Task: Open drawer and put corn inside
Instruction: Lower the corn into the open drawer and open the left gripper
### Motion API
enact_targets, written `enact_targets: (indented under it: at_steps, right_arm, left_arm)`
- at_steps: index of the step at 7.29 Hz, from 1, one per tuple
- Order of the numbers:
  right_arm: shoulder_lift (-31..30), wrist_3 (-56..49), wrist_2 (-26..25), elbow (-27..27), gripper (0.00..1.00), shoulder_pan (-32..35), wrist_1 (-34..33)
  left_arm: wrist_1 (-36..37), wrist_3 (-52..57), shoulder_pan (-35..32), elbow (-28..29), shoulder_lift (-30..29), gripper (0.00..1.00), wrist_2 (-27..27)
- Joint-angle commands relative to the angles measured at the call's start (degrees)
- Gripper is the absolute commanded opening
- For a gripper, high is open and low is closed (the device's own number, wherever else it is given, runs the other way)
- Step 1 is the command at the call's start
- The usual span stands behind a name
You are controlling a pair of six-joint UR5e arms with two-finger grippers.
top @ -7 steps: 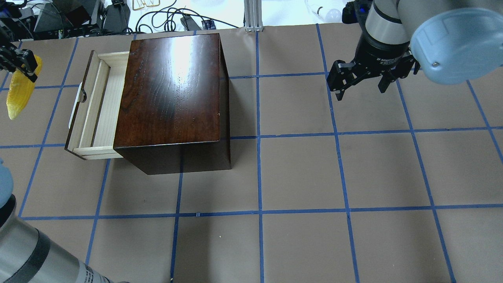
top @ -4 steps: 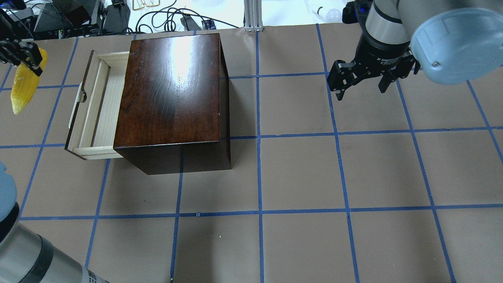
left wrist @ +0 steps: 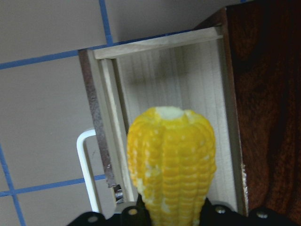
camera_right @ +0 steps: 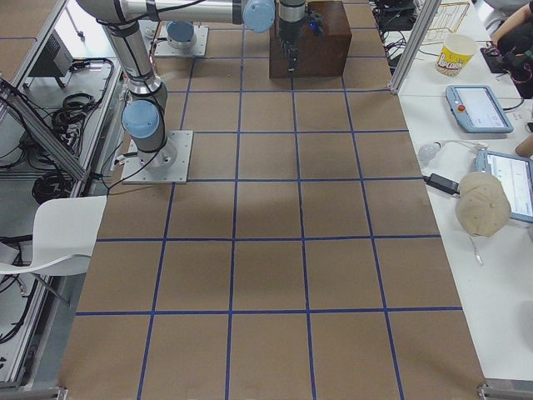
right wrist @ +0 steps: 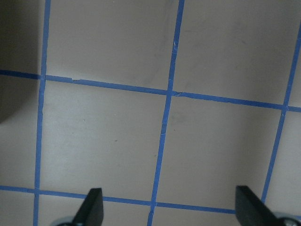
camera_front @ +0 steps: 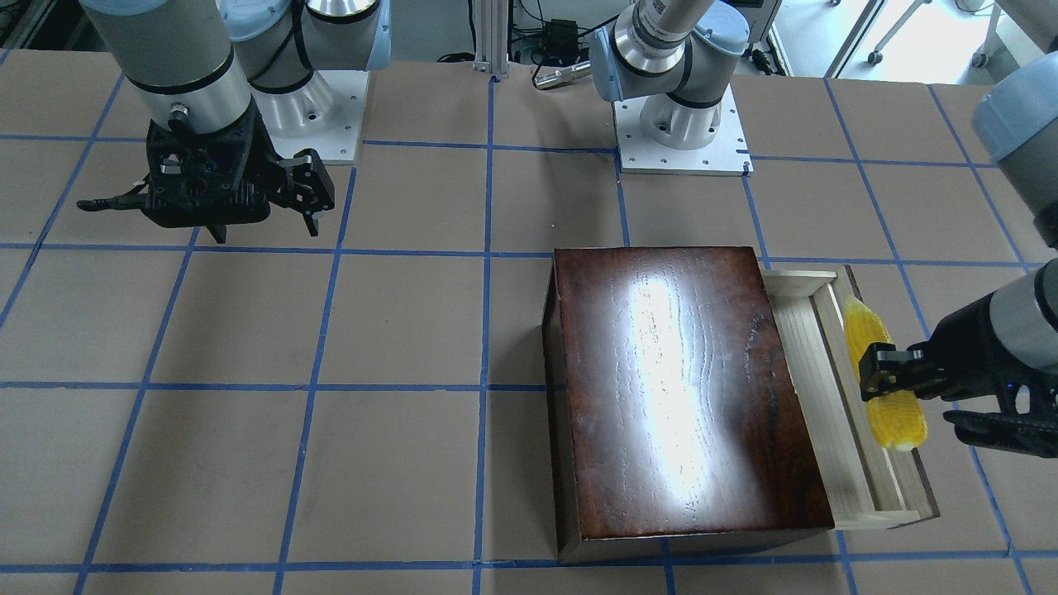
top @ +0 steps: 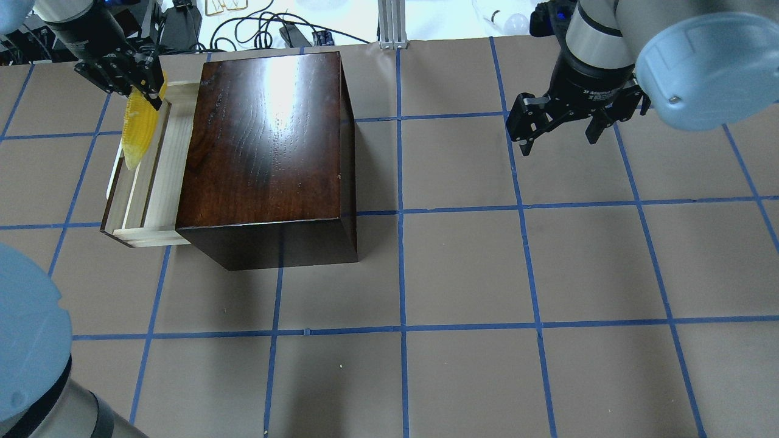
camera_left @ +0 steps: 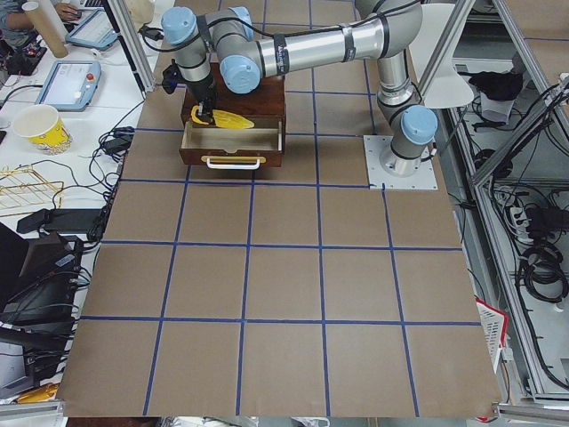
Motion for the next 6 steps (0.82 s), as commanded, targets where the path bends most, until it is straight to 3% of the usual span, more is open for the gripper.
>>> enact_targets:
  at_steps: [1, 6]
  right_arm:
    - [0.0, 0.0, 0.0, 0.0, 1.0, -0.1, 0.0]
    - [0.0, 0.0, 0.0, 0.0, 1.0, -0.1, 0.0]
  left_arm:
    - [2.0, 3.2, 0.5, -2.6, -0.2, 0.0, 0.2]
    - [2.3, 0.3, 1.3, -3.0, -2.7, 0.0, -0.4]
